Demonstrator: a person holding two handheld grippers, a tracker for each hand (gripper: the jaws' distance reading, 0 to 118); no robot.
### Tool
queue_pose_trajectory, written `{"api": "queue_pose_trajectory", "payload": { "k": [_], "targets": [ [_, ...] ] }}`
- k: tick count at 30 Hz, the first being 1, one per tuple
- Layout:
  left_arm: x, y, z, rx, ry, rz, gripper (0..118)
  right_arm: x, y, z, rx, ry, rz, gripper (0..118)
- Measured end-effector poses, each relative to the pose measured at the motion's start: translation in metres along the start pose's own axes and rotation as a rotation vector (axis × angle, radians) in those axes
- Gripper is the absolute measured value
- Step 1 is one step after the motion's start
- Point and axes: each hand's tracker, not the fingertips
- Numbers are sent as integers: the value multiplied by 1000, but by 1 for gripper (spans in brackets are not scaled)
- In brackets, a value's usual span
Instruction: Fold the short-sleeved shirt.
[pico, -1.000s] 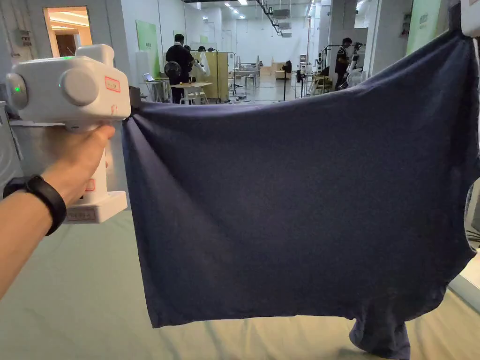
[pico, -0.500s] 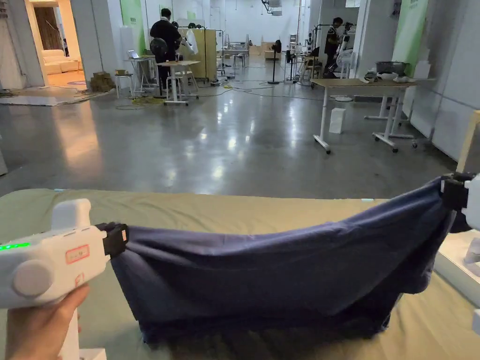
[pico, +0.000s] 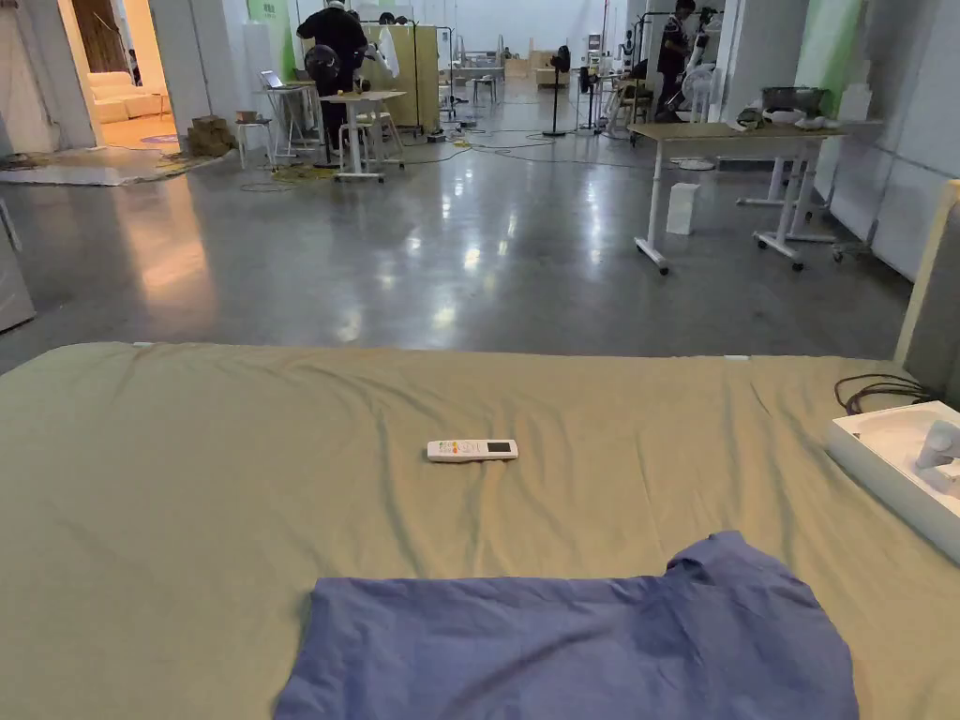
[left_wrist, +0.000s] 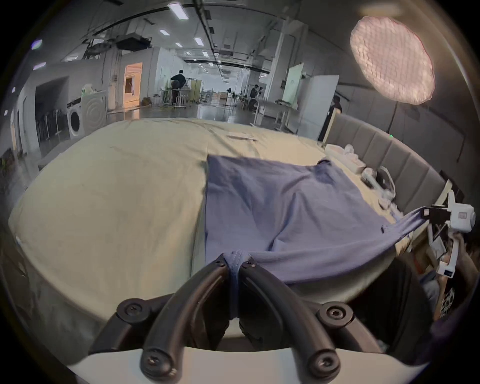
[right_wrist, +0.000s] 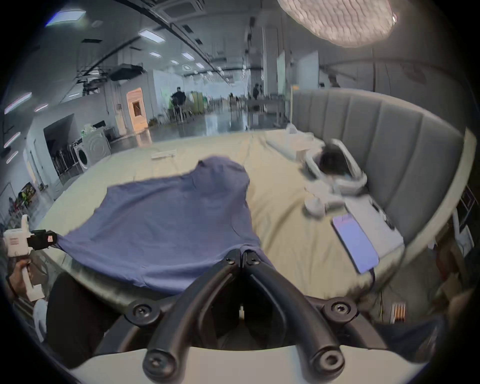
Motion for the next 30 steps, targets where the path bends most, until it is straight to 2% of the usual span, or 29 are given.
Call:
{"api": "queue_pose_trajectory", "payload": {
  "k": [4,8,9,10,11,12,13,14,16,18,20,23,27,30],
  "targets": [
    [-5,-26,1,-39,-27,48,6,8,-31,-1,-47,-27,-8,0],
    [-4,-33,-6,-52,-30,54,7,12,-37,-16,-81,-13,-16,0],
    [-4,-33,-8,-52,-31,58,13,13,-35,-22,-85,-13,-14,0],
    [-5,-31,-10,-54,-28,58,31,13,-33,-27,-81,-14,-6,1],
    [-6,-31,-11,-56,-25,62,63,12,-32,-30,-73,-17,-4,20],
    [-6,-29,-12,-65,6,68,82,13,-28,-36,-72,-21,-3,49],
    [-9,-27,-14,-77,36,73,89,16,-25,-42,-72,-19,-5,85],
    [-11,-25,-13,-75,29,80,89,18,-22,-48,-67,-23,-13,105],
    [-9,-15,-4,-32,32,101,89,19,-15,-51,-43,-37,-54,99],
    [-7,-5,7,2,57,114,89,20,-8,-44,7,-31,-126,100],
    [5,8,26,57,66,103,89,17,-1,-34,35,3,-148,100],
    [27,25,60,169,65,62,89,3,8,-7,114,9,-104,100],
    [56,44,90,300,86,-61,89,-24,26,32,254,30,-15,101],
    [97,61,119,365,104,-66,89,-46,37,53,355,35,58,101]
  ]
}}
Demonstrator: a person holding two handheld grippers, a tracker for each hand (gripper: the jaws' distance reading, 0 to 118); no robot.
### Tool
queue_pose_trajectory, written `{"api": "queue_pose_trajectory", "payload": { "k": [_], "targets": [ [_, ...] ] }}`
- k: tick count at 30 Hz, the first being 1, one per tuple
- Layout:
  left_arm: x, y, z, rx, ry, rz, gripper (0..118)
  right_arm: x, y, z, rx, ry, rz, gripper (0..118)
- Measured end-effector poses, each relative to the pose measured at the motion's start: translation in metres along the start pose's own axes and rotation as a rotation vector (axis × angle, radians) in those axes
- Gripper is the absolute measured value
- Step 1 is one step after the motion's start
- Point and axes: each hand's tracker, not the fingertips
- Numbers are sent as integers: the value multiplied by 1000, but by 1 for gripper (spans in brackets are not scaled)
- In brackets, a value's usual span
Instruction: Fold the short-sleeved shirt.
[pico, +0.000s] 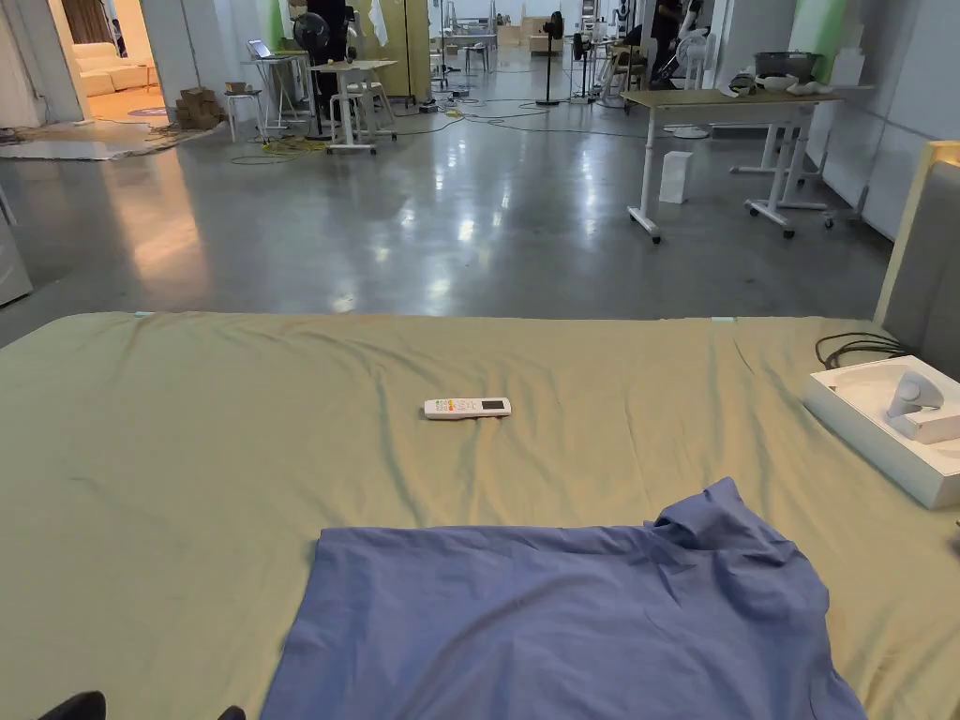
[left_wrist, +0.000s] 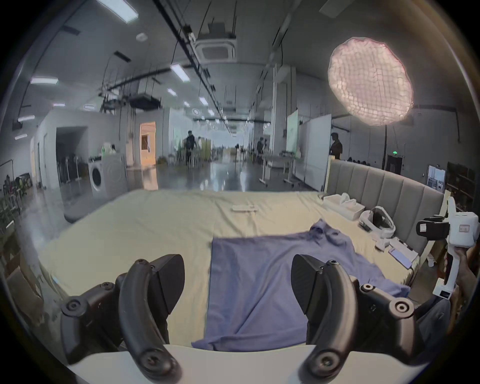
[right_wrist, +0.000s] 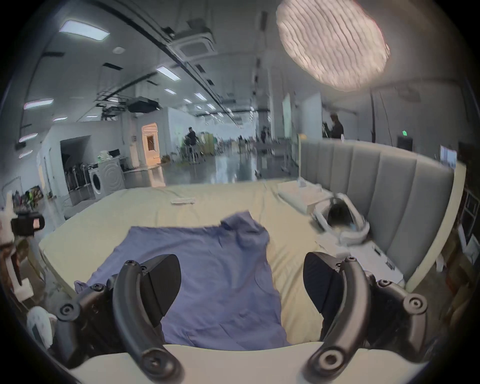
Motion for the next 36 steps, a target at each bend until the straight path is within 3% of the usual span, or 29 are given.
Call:
{"api": "queue_pose_trajectory", "payload": {
  "k": [7,10,13,14,15,16,17,31,36],
  "targets": [
    [26,22,1,48,-2,-12,89,-31,21,11,95,70,92,97],
    [33,25,3,54,-29,-20,84,-36,21,11,99,90,103,64],
    [38,26,8,80,-23,-24,34,-39,21,9,75,96,91,32],
    [39,24,10,106,-7,-27,20,-39,20,8,64,98,87,13],
    [39,22,13,135,13,-36,14,-39,18,7,60,98,83,0],
    [39,23,14,135,11,-40,2,-40,17,6,58,92,77,0],
    [40,24,15,127,5,-48,1,-40,17,4,47,85,71,0],
    [16,20,6,71,-9,-37,1,-33,19,0,43,85,52,0],
    [-14,10,-12,-53,-19,17,1,-27,13,-5,12,104,-10,0]
  ]
}}
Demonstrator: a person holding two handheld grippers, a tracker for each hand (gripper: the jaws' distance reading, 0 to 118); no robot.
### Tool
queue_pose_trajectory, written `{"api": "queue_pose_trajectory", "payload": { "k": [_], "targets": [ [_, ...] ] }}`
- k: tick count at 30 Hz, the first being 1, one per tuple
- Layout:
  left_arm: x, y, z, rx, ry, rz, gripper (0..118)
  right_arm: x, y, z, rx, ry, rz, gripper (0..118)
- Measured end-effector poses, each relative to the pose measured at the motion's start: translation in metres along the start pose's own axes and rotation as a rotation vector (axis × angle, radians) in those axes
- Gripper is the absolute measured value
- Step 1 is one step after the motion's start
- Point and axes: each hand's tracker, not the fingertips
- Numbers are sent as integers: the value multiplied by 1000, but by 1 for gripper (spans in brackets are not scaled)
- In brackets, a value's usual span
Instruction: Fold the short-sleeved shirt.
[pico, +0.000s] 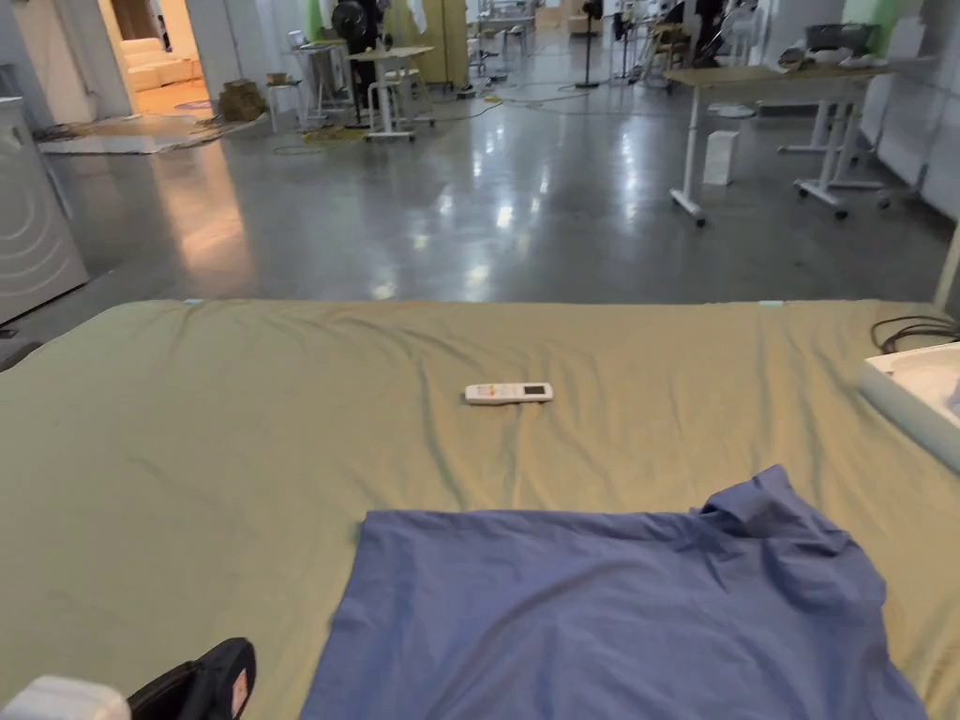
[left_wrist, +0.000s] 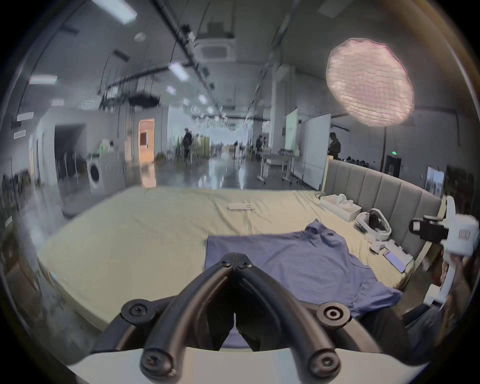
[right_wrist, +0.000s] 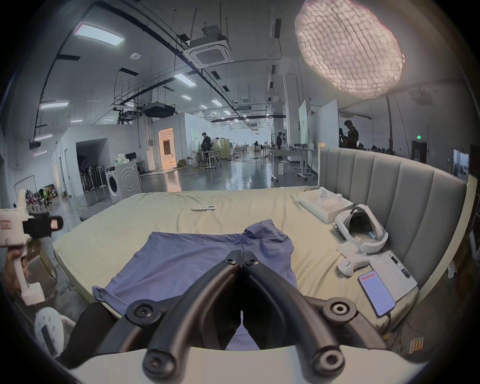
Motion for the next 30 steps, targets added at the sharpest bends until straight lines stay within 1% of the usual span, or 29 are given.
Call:
{"api": "queue_pose_trajectory", "payload": {
  "k": [2,4,5,6,7,8,9,14,16,20,21,22,24,25,26,27,28,29,30],
  "targets": [
    [-16,-7,-8,-69,-6,111,1,1,-4,-1,-18,4,-15,0],
    [-33,-17,-19,-135,-33,166,4,3,-11,-1,-42,11,-20,0],
    [-45,-22,-26,-161,21,133,17,3,-15,-2,-64,18,-28,0],
    [-43,-29,-30,-198,35,122,38,4,-18,-3,-82,23,-38,0],
    [-50,-36,-36,-236,37,113,69,5,-21,-4,-104,35,-53,0],
    [-58,-43,-43,-289,43,107,94,6,-24,-5,-121,41,-64,0],
    [-65,-52,-50,-327,21,107,96,6,-26,-5,-129,37,-70,0],
    [-80,-95,-75,-465,-30,126,96,7,-35,-10,-167,39,-105,0],
    [-84,-111,-85,-502,-41,103,96,8,-37,-13,-188,50,-116,0],
    [-85,-134,-101,-546,-34,133,95,5,-38,-14,-209,41,-91,0],
    [-84,-135,-105,-567,-19,124,94,5,-38,-14,-210,40,-89,0],
    [-83,-138,-107,-580,-11,120,91,5,-39,-13,-210,37,-88,0],
    [-83,-143,-112,-583,-7,94,73,5,-39,-12,-199,24,-87,0],
    [-82,-145,-114,-599,-7,88,60,6,-40,-11,-200,26,-89,0],
    [-80,-147,-116,-615,-3,80,41,7,-40,-11,-203,26,-90,0],
    [-79,-149,-116,-640,2,64,34,8,-41,-11,-204,17,-85,0],
    [-75,-150,-115,-632,-7,55,32,8,-41,-10,-204,10,-78,0],
    [-73,-149,-115,-637,-11,47,26,9,-42,-8,-203,4,-71,0],
    [-70,-146,-115,-645,-12,37,15,11,-42,-7,-204,0,-68,0]
  ]
}}
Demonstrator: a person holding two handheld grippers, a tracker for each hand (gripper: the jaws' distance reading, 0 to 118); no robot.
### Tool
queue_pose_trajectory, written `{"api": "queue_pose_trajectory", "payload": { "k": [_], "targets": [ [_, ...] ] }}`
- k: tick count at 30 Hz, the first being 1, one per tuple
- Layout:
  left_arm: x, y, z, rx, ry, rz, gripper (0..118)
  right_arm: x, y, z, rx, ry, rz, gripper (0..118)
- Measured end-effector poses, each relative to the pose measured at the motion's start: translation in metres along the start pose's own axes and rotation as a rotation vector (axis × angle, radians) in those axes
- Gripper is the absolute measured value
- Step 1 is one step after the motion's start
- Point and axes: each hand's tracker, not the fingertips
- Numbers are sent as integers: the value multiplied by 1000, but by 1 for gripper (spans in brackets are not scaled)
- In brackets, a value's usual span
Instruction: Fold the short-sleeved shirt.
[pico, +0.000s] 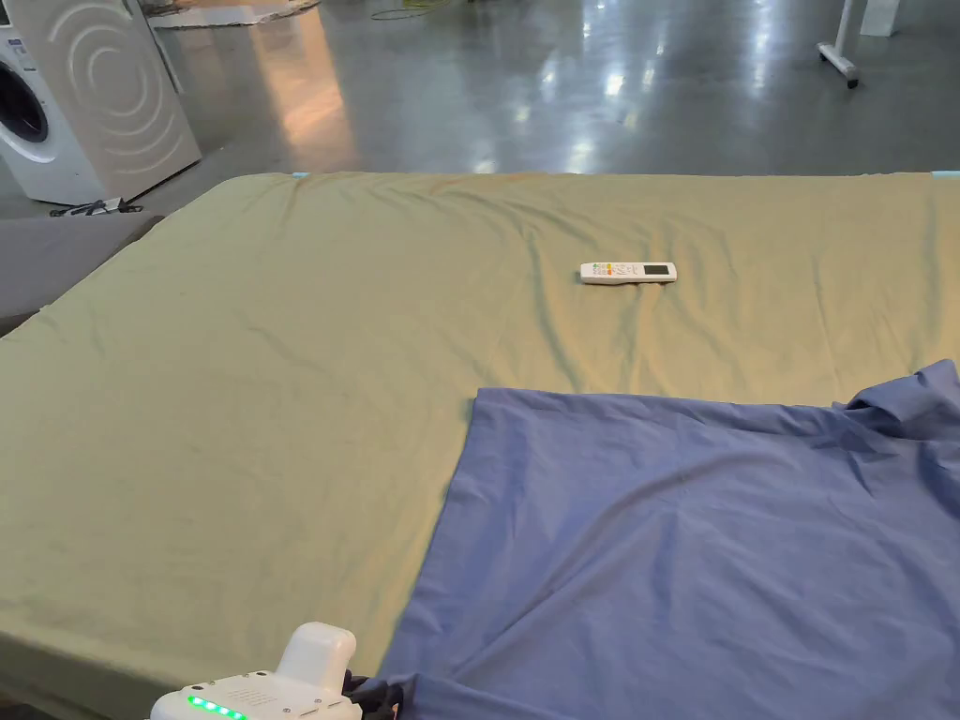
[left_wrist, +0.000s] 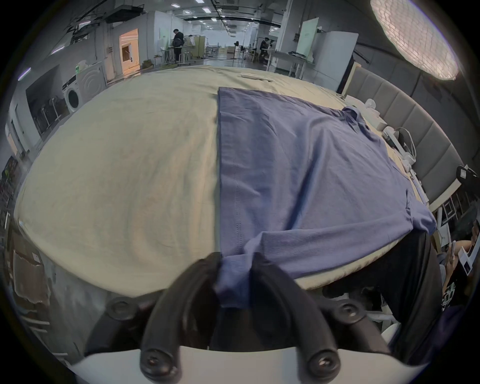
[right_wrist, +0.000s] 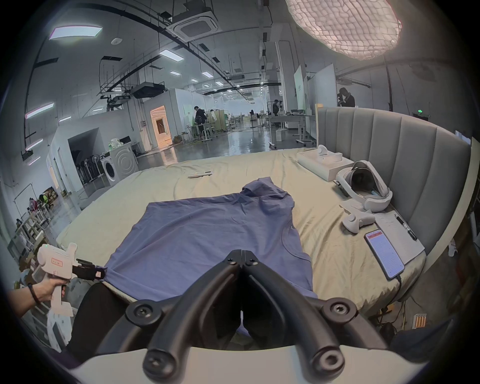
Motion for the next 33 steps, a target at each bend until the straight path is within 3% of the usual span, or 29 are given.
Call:
{"api": "queue_pose_trajectory", "payload": {
  "k": [1,6,9,10,12,13,16,18,21,22,23,24,25,28,33],
  "targets": [
    [1,1,1,-1,-3,-4,9,1,-1,1,1,-5,0,0],
    [15,7,-6,-1,19,-87,8,19,-3,5,-16,-59,-14,0],
    [19,11,-15,-27,43,-130,8,41,-5,-8,-78,-211,-51,0],
    [21,10,-19,-32,42,-141,8,51,-7,-15,-107,-232,-60,12],
    [23,10,-25,-35,56,-164,8,73,-15,-38,-234,-207,-95,83],
    [24,10,-25,-36,58,-166,8,79,-20,-47,-281,-200,-108,100],
    [23,11,-24,-43,59,-178,8,92,-38,-78,-384,-146,-133,94],
    [20,12,-23,-44,50,-163,8,95,-44,-98,-377,-160,-143,95],
    [19,14,-23,-49,38,-130,8,100,-56,-131,-504,-159,-140,93],
    [17,14,-22,-50,54,-133,8,100,-60,-139,-541,-175,-130,86],
    [17,14,-22,-50,51,-124,8,99,-62,-144,-586,-183,-123,55],
    [16,14,-22,-48,50,-118,8,94,-62,-142,-617,-156,-124,41],
    [16,14,-22,-47,48,-111,8,89,-62,-140,-606,-174,-114,40],
    [17,13,-23,-44,46,-90,8,75,-58,-129,-599,-179,-55,8],
    [20,13,-18,-47,58,-102,8,72,-53,-122,-533,-177,-68,7]
  ]
}}
